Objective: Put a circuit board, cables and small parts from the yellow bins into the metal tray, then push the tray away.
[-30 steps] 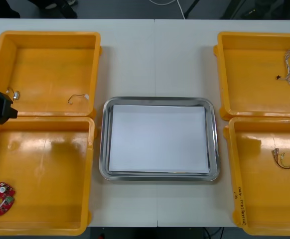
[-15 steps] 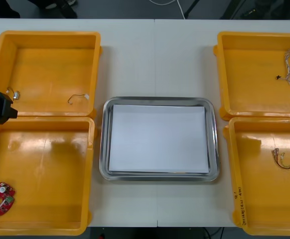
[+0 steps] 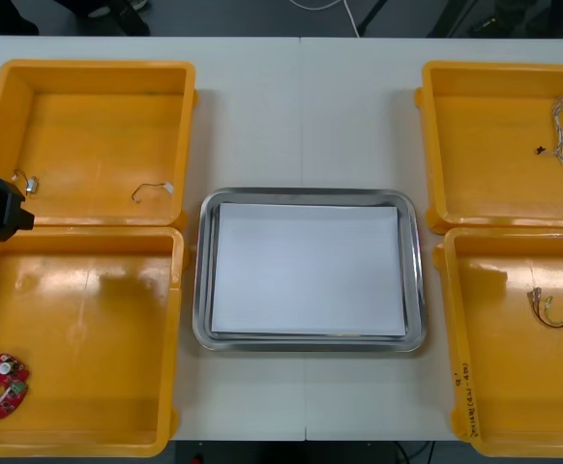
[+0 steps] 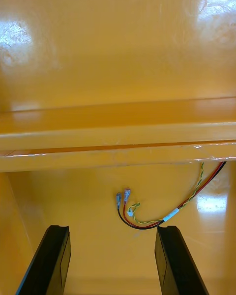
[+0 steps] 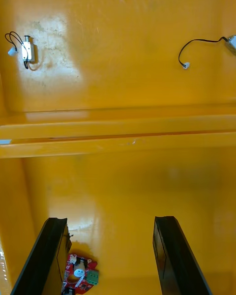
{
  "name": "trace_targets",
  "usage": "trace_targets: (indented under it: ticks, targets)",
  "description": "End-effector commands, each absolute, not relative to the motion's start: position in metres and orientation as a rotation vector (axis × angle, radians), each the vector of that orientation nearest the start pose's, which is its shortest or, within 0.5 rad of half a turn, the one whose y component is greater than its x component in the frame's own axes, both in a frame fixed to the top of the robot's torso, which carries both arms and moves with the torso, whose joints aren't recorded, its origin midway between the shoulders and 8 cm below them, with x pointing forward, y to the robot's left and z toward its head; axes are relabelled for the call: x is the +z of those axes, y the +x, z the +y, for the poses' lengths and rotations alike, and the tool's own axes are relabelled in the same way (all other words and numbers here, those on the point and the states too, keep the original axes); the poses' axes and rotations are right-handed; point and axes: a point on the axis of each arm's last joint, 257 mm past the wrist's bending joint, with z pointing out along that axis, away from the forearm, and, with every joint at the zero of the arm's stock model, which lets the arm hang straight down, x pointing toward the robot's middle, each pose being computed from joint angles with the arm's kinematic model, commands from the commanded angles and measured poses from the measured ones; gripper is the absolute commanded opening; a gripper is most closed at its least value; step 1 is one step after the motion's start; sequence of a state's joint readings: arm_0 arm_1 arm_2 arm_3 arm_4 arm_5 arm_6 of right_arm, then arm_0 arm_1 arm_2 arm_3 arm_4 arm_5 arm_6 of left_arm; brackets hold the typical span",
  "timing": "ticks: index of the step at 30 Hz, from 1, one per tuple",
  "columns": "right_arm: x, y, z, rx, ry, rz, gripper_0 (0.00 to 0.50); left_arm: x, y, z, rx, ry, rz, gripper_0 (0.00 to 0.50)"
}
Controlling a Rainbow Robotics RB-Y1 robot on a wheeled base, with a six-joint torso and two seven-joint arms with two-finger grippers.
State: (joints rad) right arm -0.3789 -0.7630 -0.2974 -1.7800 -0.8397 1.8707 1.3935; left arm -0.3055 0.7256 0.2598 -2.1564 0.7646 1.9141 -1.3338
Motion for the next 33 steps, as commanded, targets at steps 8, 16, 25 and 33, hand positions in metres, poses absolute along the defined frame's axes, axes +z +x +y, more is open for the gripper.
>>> trace_targets:
  ticks: [8,16,25,33]
  targets:
    - [-0.1709,0.4297,-0.3902,0.123,0.033,2.726,0.5,-0.1281,0.408,0.3616,0.056,-0.004,2.574,0.5]
    - [-0.1709,0.4297,-0.3902,0.123,0.033,2.726,0.5,-0.1281,0.408,0.3616,0.056,-0.004,2.574,0.5]
    - [-0.1709,0.4297,-0.3902,0.123,0.033,2.726,0.5,-0.1281,0.408,0.3616,0.056,-0.004,2.574,0.5]
    - [-0.1709,0.4297,-0.3902,0.123,0.033,2.726,0.5,-0.1281,0.408,0.3616,0.056,-0.004,2.574,0.5]
